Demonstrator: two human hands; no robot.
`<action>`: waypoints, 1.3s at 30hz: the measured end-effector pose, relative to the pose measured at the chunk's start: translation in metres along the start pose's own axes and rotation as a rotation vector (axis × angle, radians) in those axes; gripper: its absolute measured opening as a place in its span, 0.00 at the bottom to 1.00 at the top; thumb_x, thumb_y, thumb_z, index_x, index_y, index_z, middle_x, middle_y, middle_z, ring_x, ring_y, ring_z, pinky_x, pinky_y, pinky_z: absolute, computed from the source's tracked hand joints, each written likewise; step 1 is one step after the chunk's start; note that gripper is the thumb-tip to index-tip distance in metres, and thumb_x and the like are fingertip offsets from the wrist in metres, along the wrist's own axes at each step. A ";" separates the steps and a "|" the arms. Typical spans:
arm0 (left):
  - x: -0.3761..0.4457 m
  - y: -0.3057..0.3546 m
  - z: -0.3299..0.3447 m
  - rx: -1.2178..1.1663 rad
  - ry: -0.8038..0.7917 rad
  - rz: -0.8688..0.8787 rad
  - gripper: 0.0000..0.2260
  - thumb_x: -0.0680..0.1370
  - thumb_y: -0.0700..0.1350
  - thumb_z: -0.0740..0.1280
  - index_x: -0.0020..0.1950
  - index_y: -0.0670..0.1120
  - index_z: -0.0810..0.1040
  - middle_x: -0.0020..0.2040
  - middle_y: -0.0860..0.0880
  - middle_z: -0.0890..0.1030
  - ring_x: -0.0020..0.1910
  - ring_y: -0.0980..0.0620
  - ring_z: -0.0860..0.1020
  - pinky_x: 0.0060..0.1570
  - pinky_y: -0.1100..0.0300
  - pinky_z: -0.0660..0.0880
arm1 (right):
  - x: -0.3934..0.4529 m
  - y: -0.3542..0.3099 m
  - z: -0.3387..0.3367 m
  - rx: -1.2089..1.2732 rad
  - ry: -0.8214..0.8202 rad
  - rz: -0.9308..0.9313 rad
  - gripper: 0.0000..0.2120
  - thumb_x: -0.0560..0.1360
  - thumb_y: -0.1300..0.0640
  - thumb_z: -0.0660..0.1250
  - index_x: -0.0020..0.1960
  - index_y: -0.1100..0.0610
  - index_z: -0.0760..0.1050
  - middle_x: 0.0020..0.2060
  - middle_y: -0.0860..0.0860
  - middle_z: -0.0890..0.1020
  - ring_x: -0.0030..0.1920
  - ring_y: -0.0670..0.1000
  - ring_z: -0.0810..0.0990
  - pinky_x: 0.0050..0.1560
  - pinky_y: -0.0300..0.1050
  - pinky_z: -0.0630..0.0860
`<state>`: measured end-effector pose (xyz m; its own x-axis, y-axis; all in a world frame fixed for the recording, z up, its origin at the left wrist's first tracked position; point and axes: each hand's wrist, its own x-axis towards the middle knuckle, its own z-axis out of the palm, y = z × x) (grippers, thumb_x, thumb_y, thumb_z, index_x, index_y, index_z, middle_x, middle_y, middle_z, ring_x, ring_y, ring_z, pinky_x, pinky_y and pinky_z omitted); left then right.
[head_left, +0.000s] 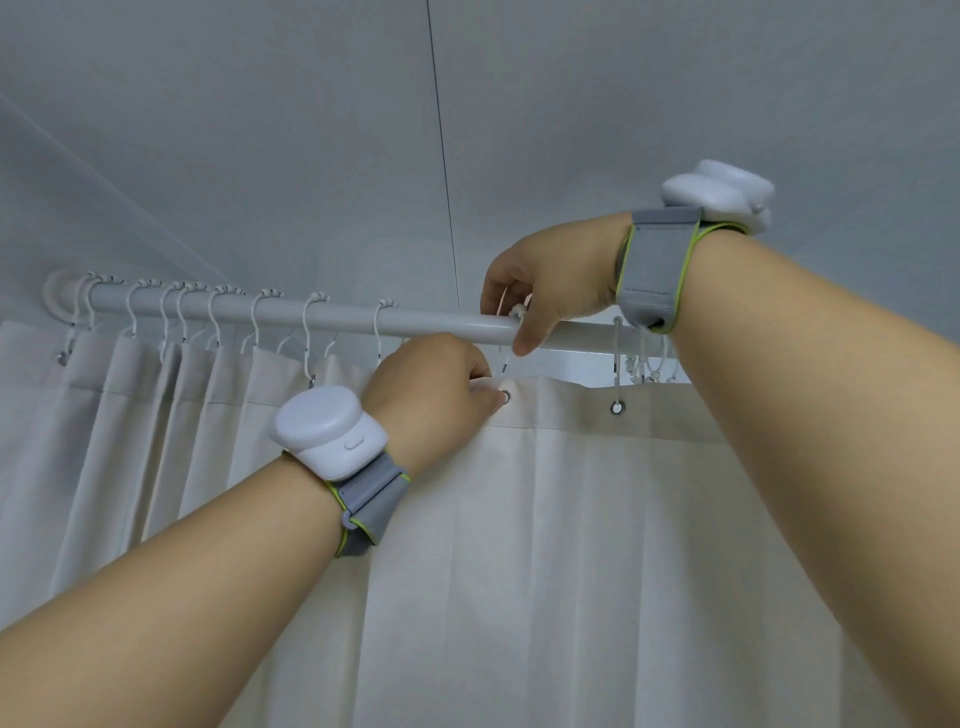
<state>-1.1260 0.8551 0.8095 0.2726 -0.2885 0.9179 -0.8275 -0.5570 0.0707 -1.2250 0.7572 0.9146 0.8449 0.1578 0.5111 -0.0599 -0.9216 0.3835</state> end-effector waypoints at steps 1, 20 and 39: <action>0.000 0.000 0.000 0.000 0.005 -0.008 0.18 0.74 0.51 0.68 0.26 0.48 0.69 0.25 0.52 0.68 0.28 0.53 0.68 0.29 0.60 0.60 | 0.000 0.002 0.001 0.064 0.014 0.001 0.21 0.69 0.54 0.75 0.61 0.51 0.76 0.53 0.45 0.81 0.48 0.48 0.78 0.54 0.43 0.74; 0.000 -0.012 0.010 -0.110 0.218 -0.103 0.08 0.77 0.48 0.66 0.44 0.47 0.84 0.35 0.49 0.79 0.39 0.46 0.76 0.38 0.59 0.66 | 0.005 0.014 0.016 0.289 0.138 -0.012 0.19 0.69 0.51 0.75 0.57 0.52 0.76 0.48 0.43 0.81 0.52 0.47 0.79 0.56 0.40 0.72; 0.005 -0.014 0.005 -0.241 0.297 -0.158 0.08 0.75 0.46 0.69 0.42 0.43 0.84 0.32 0.52 0.77 0.34 0.51 0.73 0.32 0.61 0.63 | 0.011 0.000 0.002 0.226 0.066 -0.036 0.19 0.67 0.52 0.76 0.54 0.54 0.74 0.50 0.49 0.83 0.53 0.52 0.81 0.60 0.54 0.76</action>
<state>-1.1108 0.8576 0.8109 0.2814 0.0430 0.9586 -0.8875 -0.3682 0.2770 -1.2148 0.7584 0.9187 0.8071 0.2085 0.5524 0.0967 -0.9696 0.2248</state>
